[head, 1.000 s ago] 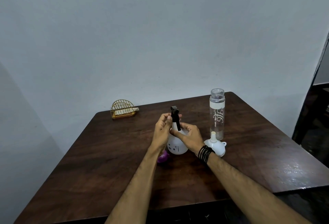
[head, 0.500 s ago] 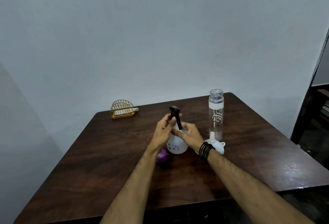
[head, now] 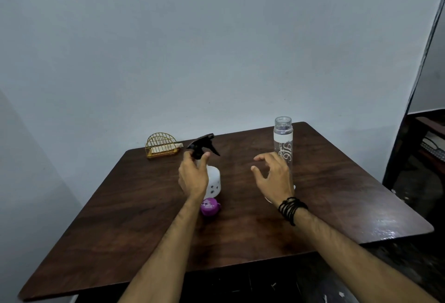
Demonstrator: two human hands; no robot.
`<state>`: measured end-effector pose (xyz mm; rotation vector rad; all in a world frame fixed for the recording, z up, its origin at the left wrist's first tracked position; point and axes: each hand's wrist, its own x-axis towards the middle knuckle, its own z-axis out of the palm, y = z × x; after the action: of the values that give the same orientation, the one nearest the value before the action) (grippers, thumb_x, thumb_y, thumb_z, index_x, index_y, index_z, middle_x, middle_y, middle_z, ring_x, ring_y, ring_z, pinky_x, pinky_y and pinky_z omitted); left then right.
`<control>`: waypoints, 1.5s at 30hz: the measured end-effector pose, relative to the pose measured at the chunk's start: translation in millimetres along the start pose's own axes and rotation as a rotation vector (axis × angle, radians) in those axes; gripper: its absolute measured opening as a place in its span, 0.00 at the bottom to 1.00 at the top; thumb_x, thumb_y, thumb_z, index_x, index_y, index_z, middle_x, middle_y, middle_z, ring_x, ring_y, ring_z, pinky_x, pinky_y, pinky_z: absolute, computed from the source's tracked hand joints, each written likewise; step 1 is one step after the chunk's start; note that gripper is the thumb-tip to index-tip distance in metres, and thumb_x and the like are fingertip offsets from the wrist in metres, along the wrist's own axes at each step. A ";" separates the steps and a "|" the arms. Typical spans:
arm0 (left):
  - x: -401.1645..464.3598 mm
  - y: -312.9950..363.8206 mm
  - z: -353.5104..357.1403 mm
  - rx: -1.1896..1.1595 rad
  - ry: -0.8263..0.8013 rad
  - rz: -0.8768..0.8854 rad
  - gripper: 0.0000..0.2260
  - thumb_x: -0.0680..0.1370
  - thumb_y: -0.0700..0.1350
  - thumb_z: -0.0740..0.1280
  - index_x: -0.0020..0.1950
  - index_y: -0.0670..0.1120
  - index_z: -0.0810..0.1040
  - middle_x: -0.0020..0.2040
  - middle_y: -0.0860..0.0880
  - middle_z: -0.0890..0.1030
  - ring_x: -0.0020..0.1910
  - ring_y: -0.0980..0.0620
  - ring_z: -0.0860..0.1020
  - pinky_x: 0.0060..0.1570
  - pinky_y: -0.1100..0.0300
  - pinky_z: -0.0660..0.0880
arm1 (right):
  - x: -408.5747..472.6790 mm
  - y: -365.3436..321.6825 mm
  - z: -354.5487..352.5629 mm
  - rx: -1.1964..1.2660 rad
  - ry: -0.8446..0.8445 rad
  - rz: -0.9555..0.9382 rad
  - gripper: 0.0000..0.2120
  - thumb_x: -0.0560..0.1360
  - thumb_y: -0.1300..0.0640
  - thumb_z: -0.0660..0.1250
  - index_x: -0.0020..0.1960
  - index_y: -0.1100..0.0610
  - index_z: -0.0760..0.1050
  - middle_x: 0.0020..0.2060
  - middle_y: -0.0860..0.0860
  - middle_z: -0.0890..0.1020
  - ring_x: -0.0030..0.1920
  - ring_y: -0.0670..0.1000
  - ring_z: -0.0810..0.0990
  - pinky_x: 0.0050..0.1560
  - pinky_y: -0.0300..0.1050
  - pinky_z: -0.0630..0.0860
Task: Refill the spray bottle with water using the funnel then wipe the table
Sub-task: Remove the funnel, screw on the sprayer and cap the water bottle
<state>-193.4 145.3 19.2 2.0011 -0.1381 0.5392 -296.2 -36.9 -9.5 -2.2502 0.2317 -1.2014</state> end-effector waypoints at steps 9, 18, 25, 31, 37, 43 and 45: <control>-40.6 -18.2 -17.7 0.290 -0.016 0.012 0.30 0.67 0.66 0.73 0.57 0.47 0.71 0.55 0.49 0.77 0.55 0.48 0.76 0.53 0.49 0.77 | -21.0 27.2 -14.9 -0.084 0.092 0.036 0.10 0.70 0.48 0.75 0.45 0.51 0.78 0.44 0.46 0.79 0.45 0.50 0.75 0.44 0.46 0.76; -78.5 -30.6 -22.5 0.694 -0.397 0.050 0.31 0.73 0.64 0.69 0.67 0.45 0.69 0.64 0.45 0.74 0.62 0.46 0.74 0.59 0.49 0.74 | 8.4 25.8 -21.1 0.019 0.355 0.285 0.31 0.66 0.40 0.75 0.59 0.57 0.70 0.56 0.54 0.74 0.58 0.56 0.72 0.59 0.47 0.67; -69.4 -11.7 -9.7 0.436 -0.531 0.141 0.21 0.77 0.59 0.68 0.63 0.48 0.72 0.59 0.50 0.76 0.57 0.51 0.76 0.55 0.52 0.77 | 55.6 44.0 -28.5 0.179 -0.089 0.500 0.56 0.61 0.37 0.79 0.77 0.51 0.50 0.72 0.54 0.68 0.69 0.57 0.69 0.68 0.53 0.66; -42.0 63.1 8.2 0.061 -0.486 0.326 0.22 0.78 0.62 0.65 0.67 0.51 0.72 0.59 0.50 0.75 0.55 0.53 0.75 0.57 0.55 0.76 | 62.6 41.2 -19.0 0.308 -0.393 0.369 0.37 0.70 0.46 0.76 0.71 0.51 0.61 0.58 0.53 0.81 0.57 0.54 0.82 0.60 0.50 0.77; -2.3 134.0 31.5 -0.054 -0.469 0.450 0.24 0.78 0.60 0.66 0.71 0.51 0.72 0.60 0.47 0.74 0.56 0.50 0.77 0.58 0.55 0.76 | 58.3 29.8 -14.4 0.340 -0.481 0.265 0.33 0.71 0.47 0.75 0.69 0.52 0.61 0.53 0.48 0.80 0.50 0.46 0.80 0.50 0.38 0.75; 13.4 146.4 48.6 0.143 -0.555 0.479 0.22 0.76 0.59 0.69 0.66 0.50 0.75 0.56 0.47 0.75 0.53 0.49 0.76 0.49 0.58 0.73 | 62.4 32.0 -16.1 0.315 -0.540 0.256 0.33 0.73 0.50 0.74 0.70 0.53 0.59 0.53 0.48 0.77 0.49 0.45 0.78 0.42 0.28 0.70; 15.5 147.8 50.1 0.166 -0.575 0.478 0.22 0.75 0.60 0.70 0.64 0.49 0.76 0.55 0.47 0.76 0.53 0.48 0.77 0.49 0.57 0.74 | 62.7 32.6 -16.8 0.314 -0.544 0.257 0.33 0.73 0.50 0.74 0.70 0.53 0.58 0.53 0.47 0.77 0.49 0.45 0.78 0.42 0.27 0.69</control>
<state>-211.4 33.1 127.3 2.2446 -0.9682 0.2544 -269.7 -95.6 23.9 -2.0959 0.1034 -0.4307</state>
